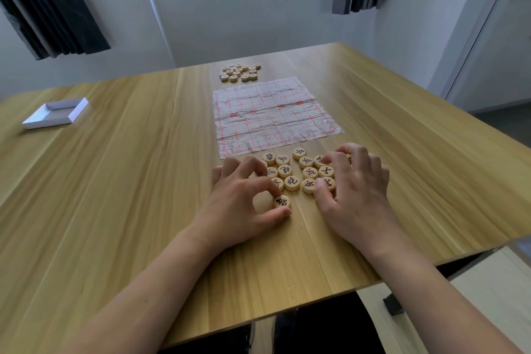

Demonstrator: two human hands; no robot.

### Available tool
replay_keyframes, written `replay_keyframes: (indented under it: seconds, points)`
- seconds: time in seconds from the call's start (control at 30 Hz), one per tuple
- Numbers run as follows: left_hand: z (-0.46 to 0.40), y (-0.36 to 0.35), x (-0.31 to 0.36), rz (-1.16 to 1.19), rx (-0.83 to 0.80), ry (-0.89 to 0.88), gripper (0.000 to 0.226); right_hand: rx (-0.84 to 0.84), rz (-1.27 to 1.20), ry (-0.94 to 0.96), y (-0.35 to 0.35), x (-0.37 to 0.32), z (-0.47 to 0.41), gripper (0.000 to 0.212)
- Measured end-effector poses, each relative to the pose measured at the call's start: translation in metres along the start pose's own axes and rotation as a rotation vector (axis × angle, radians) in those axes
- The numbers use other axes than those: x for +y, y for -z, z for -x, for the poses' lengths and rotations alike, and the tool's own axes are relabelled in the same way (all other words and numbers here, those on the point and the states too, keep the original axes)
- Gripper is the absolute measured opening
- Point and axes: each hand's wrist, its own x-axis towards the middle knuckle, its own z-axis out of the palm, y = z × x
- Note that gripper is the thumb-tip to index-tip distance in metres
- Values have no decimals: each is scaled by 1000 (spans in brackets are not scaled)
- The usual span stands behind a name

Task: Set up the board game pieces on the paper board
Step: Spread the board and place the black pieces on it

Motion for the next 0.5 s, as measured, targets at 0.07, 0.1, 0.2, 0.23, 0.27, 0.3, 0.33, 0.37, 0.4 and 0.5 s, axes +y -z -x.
replay_keyframes:
  seconds: [0.07, 0.1, 0.2, 0.23, 0.27, 0.3, 0.33, 0.37, 0.4, 0.5]
  points:
    - [1, 1, -1, 14, -33, -14, 40, -8, -2, 1, 0, 0, 0, 37]
    - [1, 2, -1, 20, -47, -23, 39, -11, -3, 1, 0, 1, 0, 37]
    - [2, 3, -2, 34, -57, -26, 39, -16, -9, -1, 1, 1, 0, 37]
    - [2, 3, -2, 37, -54, -17, 40, -17, -13, -2, 1, 1, 0, 37]
    - [2, 3, -3, 41, -52, -8, 40, -19, -16, -2, 1, 1, 0, 37]
    - [2, 3, -4, 44, -53, -5, 40, -22, -17, -1, 1, 1, 0, 37]
    - [2, 2, -4, 46, -56, -8, 41, -26, -17, -1, 2, 1, 0, 37]
    - [2, 2, -4, 48, -60, -12, 40, -28, -18, -1, 1, 1, 0, 37]
    - [2, 2, -4, 52, -60, -15, 39, -28, -21, 0, 1, 1, -1, 37]
    - [1, 2, -4, 68, -49, -25, 34, -31, -22, 4, 1, 1, -1, 37]
